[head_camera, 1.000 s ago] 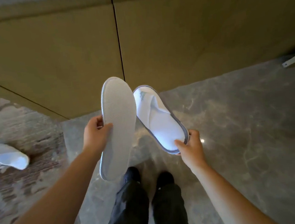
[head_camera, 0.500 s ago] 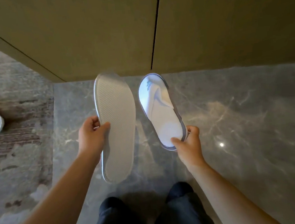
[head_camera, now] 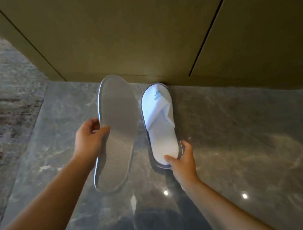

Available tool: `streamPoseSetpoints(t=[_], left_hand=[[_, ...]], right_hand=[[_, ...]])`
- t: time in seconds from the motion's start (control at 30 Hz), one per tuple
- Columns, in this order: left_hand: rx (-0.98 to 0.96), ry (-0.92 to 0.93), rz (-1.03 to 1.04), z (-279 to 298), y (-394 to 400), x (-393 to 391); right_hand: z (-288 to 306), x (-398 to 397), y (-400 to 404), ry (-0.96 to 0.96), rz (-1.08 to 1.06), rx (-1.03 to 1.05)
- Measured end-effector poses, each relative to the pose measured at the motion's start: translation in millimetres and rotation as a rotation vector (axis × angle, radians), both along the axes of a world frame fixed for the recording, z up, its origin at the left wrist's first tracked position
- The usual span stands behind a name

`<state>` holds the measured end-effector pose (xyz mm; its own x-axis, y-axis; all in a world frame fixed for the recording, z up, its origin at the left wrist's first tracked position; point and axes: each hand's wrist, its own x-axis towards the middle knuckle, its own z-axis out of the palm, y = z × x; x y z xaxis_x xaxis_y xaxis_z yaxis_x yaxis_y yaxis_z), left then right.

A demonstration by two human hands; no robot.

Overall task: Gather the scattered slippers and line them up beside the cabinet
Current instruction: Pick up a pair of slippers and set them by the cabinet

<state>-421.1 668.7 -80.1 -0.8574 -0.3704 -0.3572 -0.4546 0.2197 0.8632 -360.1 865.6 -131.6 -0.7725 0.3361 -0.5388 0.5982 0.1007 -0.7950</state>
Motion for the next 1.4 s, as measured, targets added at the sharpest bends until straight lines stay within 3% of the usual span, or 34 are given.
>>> streamPoseSetpoints(t=[0.1, 0.17, 0.27, 0.43, 0.6, 0.7, 0.87, 1.03, 1.13, 1.27, 1.4], left_hand=[[-0.013, 0.002, -0.003, 2, -7, 6], [-0.006, -0.003, -0.016, 4, -7, 14], [0.022, -0.011, -0.039, 5, 2, 22], [0.172, -0.029, -0.135, 13, 39, 13], [0.427, -0.076, -0.220, 26, 84, 10], [0.494, -0.094, -0.233, 24, 111, 11], [0.274, -0.150, -0.345, 4, 139, 12], [-0.303, -0.131, -0.627, -30, 121, 26], [-0.461, -0.137, -0.706, -44, 111, 32], [-0.554, -0.158, -0.714, -60, 98, 42], [-0.594, -0.199, -0.685, -67, 86, 48]], right_hand=[[-4, -2, -7, -0.100, 0.089, -0.038], [0, -4, -6, -0.117, 0.201, 0.056], [10, -4, 0, -0.026, 0.274, 0.151], [38, -11, 5, 0.097, 0.387, 0.015], [61, -11, 27, 0.086, 0.067, -0.188], [71, -6, 56, 0.113, 0.019, -0.134], [74, 9, 107, 0.233, 0.033, 0.450], [44, 30, 129, 0.072, 0.251, 0.768], [25, 33, 115, 0.078, 0.345, 0.761], [11, 38, 90, 0.098, 0.504, 0.544], [4, 55, 97, 0.095, 0.442, 0.612]])
